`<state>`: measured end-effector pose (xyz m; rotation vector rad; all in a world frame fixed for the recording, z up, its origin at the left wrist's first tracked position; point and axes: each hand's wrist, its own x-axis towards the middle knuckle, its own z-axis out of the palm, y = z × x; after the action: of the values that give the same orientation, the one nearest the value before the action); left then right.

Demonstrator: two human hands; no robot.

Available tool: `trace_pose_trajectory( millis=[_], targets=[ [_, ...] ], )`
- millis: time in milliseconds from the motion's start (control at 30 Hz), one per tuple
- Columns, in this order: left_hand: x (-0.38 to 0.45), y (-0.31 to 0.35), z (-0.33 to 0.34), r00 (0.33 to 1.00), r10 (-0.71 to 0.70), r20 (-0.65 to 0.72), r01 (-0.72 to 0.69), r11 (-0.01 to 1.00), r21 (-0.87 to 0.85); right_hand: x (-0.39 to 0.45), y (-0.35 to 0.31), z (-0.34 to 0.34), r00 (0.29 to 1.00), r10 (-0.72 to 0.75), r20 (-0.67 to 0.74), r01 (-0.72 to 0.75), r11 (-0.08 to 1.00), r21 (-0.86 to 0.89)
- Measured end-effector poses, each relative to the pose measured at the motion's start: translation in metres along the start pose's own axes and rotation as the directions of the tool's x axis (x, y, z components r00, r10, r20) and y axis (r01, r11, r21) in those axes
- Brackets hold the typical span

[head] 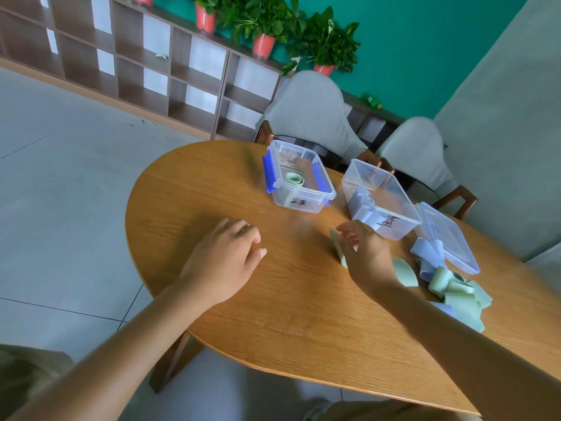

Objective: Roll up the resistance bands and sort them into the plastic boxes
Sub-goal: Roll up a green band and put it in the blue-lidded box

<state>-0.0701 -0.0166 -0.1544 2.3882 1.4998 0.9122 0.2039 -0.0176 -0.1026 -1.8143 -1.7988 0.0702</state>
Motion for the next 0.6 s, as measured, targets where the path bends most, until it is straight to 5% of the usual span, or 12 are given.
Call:
trace_pose_trajectory(
  millis=[333, 600],
  targets=[
    [0.004, 0.005, -0.014, 1.000, -0.027, 0.004, 0.026, 0.884, -0.468, -0.027, -0.076, 0.008, 0.967, -0.153, 0.202, 0.076, 0.935, 0.347],
    [0.007, 0.013, -0.023, 0.996, -0.091, 0.000, 0.065, 0.716, -0.695, -0.035, -0.096, 0.012, 0.983, -0.058, 0.174, -0.075, 0.740, 0.669]
  ],
)
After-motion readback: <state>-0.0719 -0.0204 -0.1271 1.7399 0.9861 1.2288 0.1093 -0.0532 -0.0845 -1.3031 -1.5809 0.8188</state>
